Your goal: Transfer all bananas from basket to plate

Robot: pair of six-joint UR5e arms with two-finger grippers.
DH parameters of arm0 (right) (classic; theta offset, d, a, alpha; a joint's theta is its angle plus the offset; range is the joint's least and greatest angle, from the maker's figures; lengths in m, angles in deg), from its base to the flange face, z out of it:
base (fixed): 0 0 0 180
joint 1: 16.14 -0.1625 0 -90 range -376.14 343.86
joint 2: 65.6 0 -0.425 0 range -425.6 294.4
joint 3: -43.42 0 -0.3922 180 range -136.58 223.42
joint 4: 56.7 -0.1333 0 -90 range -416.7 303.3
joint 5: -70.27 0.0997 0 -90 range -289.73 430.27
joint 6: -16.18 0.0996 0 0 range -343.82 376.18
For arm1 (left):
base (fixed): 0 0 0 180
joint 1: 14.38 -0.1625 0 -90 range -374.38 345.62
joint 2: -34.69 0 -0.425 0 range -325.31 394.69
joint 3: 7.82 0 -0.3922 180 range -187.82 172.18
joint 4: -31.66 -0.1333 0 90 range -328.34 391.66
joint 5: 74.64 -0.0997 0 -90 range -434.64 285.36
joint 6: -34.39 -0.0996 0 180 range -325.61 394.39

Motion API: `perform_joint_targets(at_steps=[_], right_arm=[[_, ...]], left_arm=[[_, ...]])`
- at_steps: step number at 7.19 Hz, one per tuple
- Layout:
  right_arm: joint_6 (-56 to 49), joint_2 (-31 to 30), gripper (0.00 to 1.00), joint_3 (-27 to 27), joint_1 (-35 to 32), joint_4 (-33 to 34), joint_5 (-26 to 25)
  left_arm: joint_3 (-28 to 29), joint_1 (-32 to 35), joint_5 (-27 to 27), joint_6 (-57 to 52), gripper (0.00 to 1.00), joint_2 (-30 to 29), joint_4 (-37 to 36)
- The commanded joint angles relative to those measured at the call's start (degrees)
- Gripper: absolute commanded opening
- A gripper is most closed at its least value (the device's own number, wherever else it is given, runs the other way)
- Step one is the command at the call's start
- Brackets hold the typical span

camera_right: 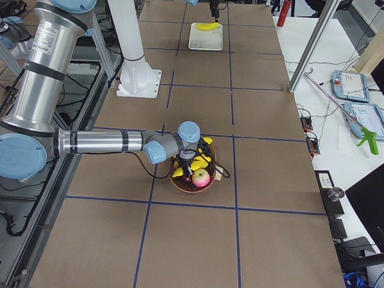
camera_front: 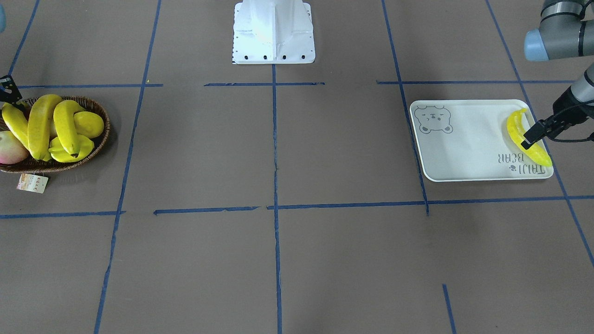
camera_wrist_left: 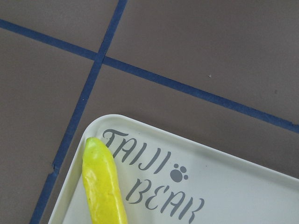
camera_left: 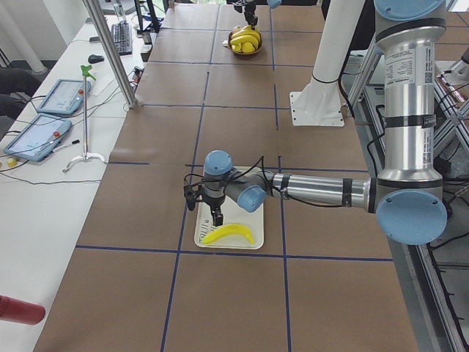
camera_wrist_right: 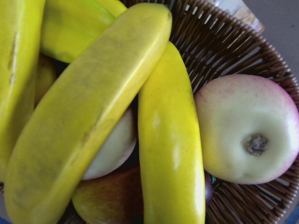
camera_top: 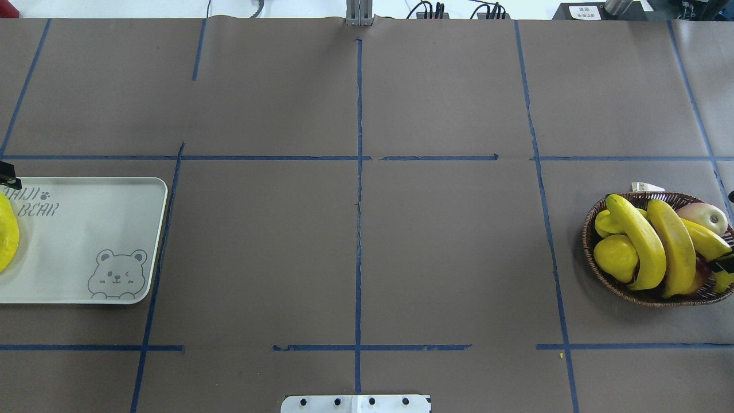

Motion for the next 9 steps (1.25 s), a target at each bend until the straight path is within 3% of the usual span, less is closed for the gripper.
perform_joint_targets(at_steps=[1,3,6,7,9], right_arm=[[0.4,0.1,0.05,1.2,-3.7,0.1,0.0],[1.0,0.5,0.04,3.8,-5.0,0.7,0.3],[3.0,6.2,0.04,5.4,-6.3,5.7,0.9],[3.4,8.3,0.04,7.3,-6.3,9.3,0.9],[12.5,15.2,0.04,8.6,-6.1,13.1,3.2]], left_arm=[[0.1,0.0,0.0,0.0,1.0,0.0,0.0],[0.1,0.0,0.0,0.0,1.0,0.0,0.0],[-0.8,-0.2,0.0,0.6,1.0,-1.0,0.1],[-3.3,-0.3,0.0,0.8,1.0,-1.5,2.4],[-4.0,-2.3,0.0,0.9,1.0,-1.5,16.1]])
